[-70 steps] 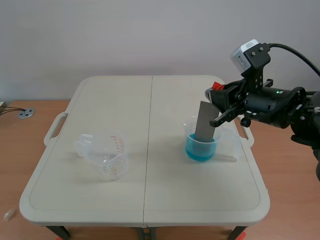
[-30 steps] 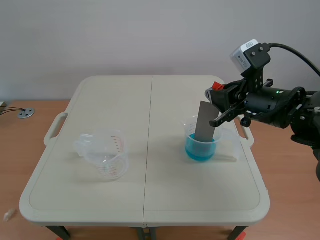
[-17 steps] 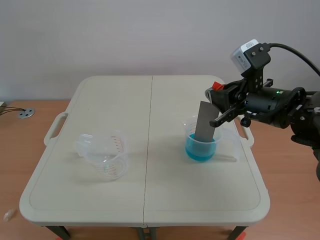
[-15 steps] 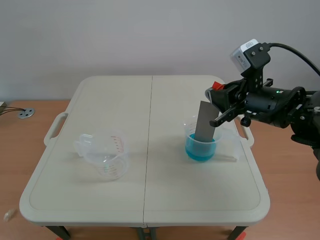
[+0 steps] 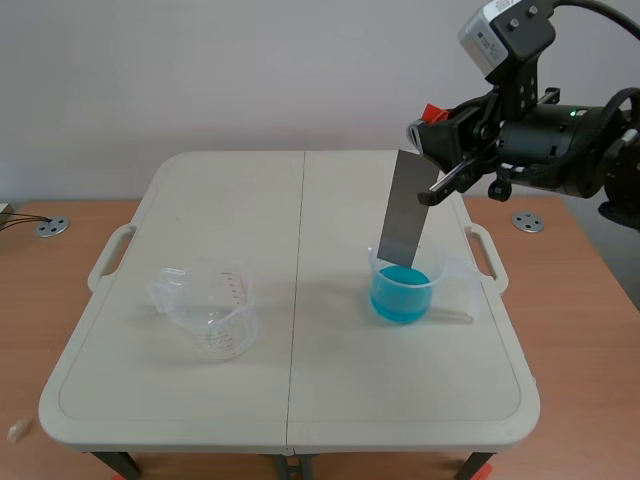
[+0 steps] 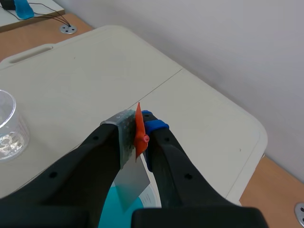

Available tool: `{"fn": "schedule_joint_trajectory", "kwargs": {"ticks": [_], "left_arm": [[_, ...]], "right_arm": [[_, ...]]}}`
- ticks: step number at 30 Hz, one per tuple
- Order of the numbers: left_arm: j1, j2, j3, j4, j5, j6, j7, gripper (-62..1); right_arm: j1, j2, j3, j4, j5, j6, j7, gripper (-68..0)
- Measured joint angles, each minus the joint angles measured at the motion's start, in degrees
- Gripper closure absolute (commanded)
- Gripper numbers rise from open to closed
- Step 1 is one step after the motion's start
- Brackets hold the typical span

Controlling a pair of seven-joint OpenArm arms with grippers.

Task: Hold the metal plate by the orange handle, dip it into the blue solution, take it out and point at it, then put the plate back in the beaker on the left.
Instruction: 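Hold the plate still in the solution, then raise the plate and point at it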

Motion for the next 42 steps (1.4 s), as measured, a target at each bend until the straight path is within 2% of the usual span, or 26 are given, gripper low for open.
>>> {"fn": "schedule_joint_trajectory", "kwargs": {"ticks": [7, 12, 16, 19, 23, 25, 30, 42], "left_arm": [[0.02, -0.09, -0.13, 0.72, -0.24, 0.00, -0.04, -1.8], [0.04, -0.63, -5.75, 8.24, -0.26, -0.02, -0.09, -1.9], [-0.02, -4.57, -10.10, 17.09, -0.90, 0.13, -0.55, -1.9], [-1.53, -7.78, -10.64, 21.79, -1.27, -0.24, -0.42, -1.9], [-7.32, -10.69, -10.03, 22.71, -2.82, -0.83, 0.46, -1.8], [-10.82, -11.65, -9.64, 22.38, -2.95, -3.65, 1.40, -1.9], [-20.24, -12.55, -5.44, 21.75, -3.69, -7.87, 4.26, -1.8], [-46.27, -12.52, 17.20, 20.79, -3.67, -9.29, 13.18, -1.9]], "right_arm": [[0.00, 0.04, 0.02, 5.81, 4.24, 0.02, -6.03, -1.3], [0.00, 0.02, 1.60, 9.33, 6.75, 0.04, -8.98, -1.3], [0.00, 0.02, 3.06, 11.78, 8.81, 0.02, -10.78, -1.3], [0.00, 0.02, 3.13, 13.68, 10.25, 0.02, -12.17, -1.3], [0.00, 0.02, 3.10, 15.45, 11.23, 0.02, -13.35, -1.3], [0.00, 0.02, 3.10, 15.89, 11.93, 0.04, -14.60, -1.3], [0.00, 0.02, 3.10, 17.35, 14.21, 0.02, -16.17, -1.3], [0.00, 0.02, 4.00, 17.88, 17.18, 0.09, -18.21, -1.3]]}}
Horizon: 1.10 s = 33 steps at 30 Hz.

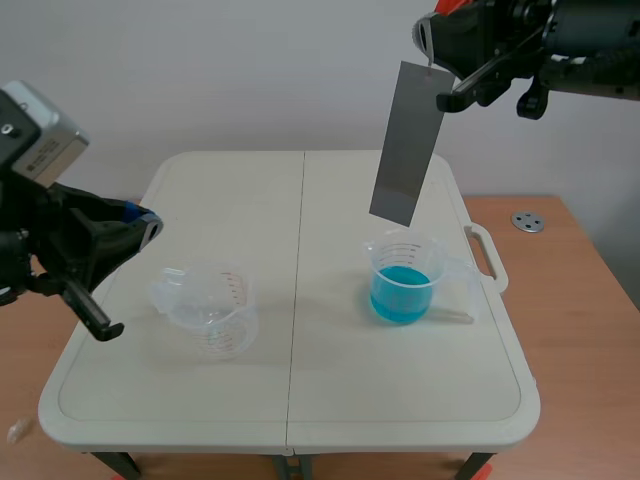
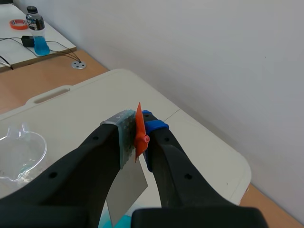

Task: Hold the metal plate by the orange handle, dip it into the blue solution, take it out and point at it, then put the plate back in the beaker on the left.
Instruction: 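Raise the plate and point at it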

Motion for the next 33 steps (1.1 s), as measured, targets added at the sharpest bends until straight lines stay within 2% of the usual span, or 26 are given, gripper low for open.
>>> {"fn": "schedule_joint_trajectory", "kwargs": {"ticks": [5, 11, 25, 33], "left_arm": [[-10.29, 1.20, 9.99, -2.40, 0.00, 0.00, 1.79, -1.9], [-20.02, 6.38, 18.75, -10.38, 0.00, 0.00, 4.00, -1.8], [-33.42, 18.25, 30.16, -24.76, 0.55, -0.09, 5.33, -1.9], [-37.20, 23.08, 32.81, -29.14, 3.98, -0.07, 5.29, -1.8]], "right_arm": [[0.00, 0.00, 0.24, 0.11, 0.02, 0.00, 0.02, -1.3], [0.00, 0.00, 0.24, 0.11, 0.02, -0.04, 0.02, -1.3], [0.00, 0.00, 0.24, 0.11, 0.02, -0.04, 0.04, -1.3], [0.00, 0.00, 0.24, 0.11, 0.04, -0.04, 0.02, -1.3]]}}
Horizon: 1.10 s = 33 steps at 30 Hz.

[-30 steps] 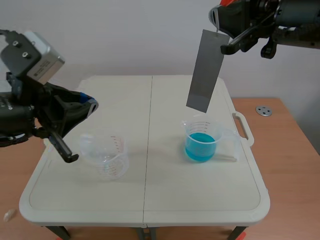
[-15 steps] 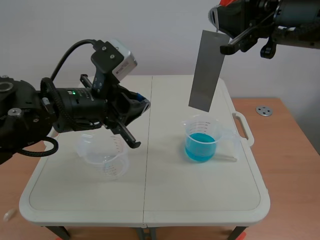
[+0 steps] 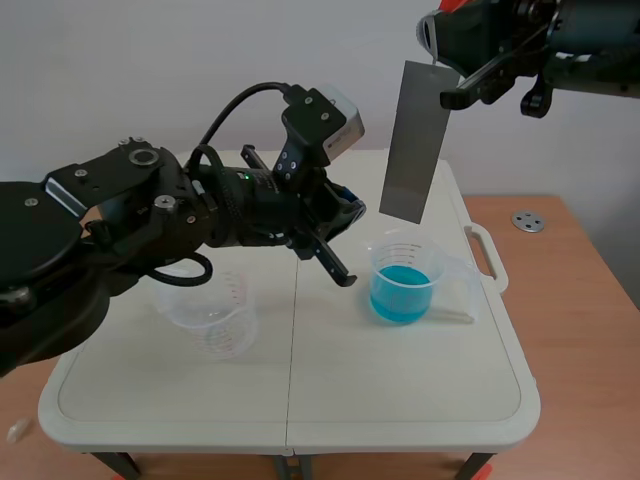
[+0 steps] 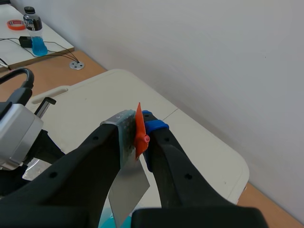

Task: Hold the metal plate by the orange handle, dip it into the blue solution, take it out and point at it, then put the plate back in the beaker on the left.
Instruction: 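Raise the plate and point at it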

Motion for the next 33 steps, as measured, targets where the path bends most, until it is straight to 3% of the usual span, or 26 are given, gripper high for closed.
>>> {"fn": "schedule_joint_trajectory", "kwargs": {"ticks": [33], "left_arm": [[0.66, 0.22, -0.04, 0.00, 0.63, 0.79, -0.55, -1.8]], "right_arm": [[0.00, 0.00, 0.00, 0.00, 0.17, 0.00, 0.02, -1.3]]}}
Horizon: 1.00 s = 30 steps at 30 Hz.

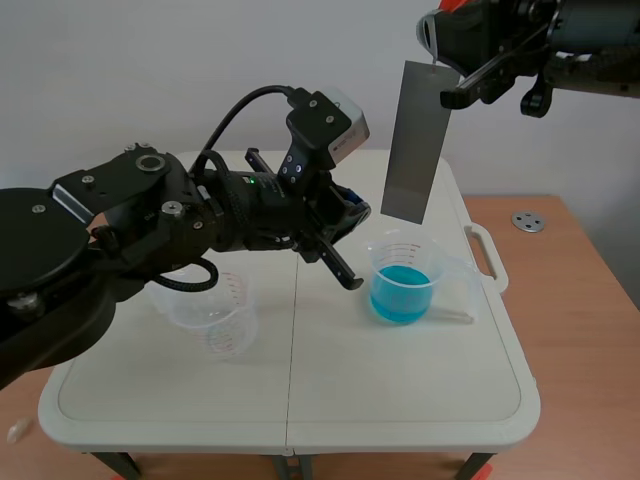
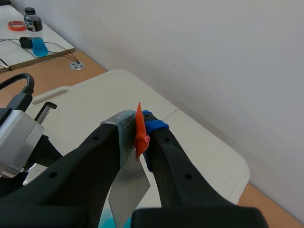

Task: Hold the metal plate by the orange handle, dip it into the blue solution, take it out and point at it, then put the plate back in the beaker on the left.
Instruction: 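Raise the plate and point at it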

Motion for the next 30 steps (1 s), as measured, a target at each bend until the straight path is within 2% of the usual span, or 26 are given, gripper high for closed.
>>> {"fn": "schedule_joint_trajectory", "kwargs": {"ticks": [3, 6, 12, 14, 19, 24, 27, 30], "left_arm": [[0.02, -0.96, -0.31, 0.00, -0.02, -0.07, -0.31, -1.9], [0.72, -2.75, -1.31, 0.00, -0.07, 1.36, -2.01, -1.9], [5.25, -9.62, -6.19, 0.35, -0.20, 2.75, -4.92, -1.9], [7.85, -12.39, -8.17, 1.70, -1.38, 2.84, -5.95, -1.9], [16.70, -19.37, -13.73, 8.61, -3.98, 3.15, -8.46, -1.9], [28.17, -25.79, -21.33, 16.09, -4.83, 3.17, -11.04, -1.8], [36.37, -28.24, -26.64, 19.02, -4.81, 3.21, -12.72, -1.9], [45.03, -28.94, -32.59, 20.72, -4.83, 4.31, -14.16, -1.8]], "right_arm": [[0.00, 0.00, 0.00, 0.00, 0.00, 0.00, 0.00, -1.3], [0.00, 0.00, 0.00, 0.00, 0.02, 0.00, 0.00, -1.3], [0.02, 0.00, 0.00, 0.00, 0.22, 0.00, 0.00, -1.3], [0.02, 0.00, 0.00, 0.00, 0.20, 0.00, -0.02, -1.3], [0.33, 0.00, 0.00, 0.00, 0.20, 0.02, -0.04, -1.3], [1.42, 0.00, -0.24, 0.00, 0.37, 0.02, -0.24, -1.3], [2.62, 0.00, -1.33, 0.00, 0.39, -0.02, -0.22, -1.3], [3.72, 0.00, -2.84, 0.00, 0.44, -0.02, -0.28, -1.3]]}}
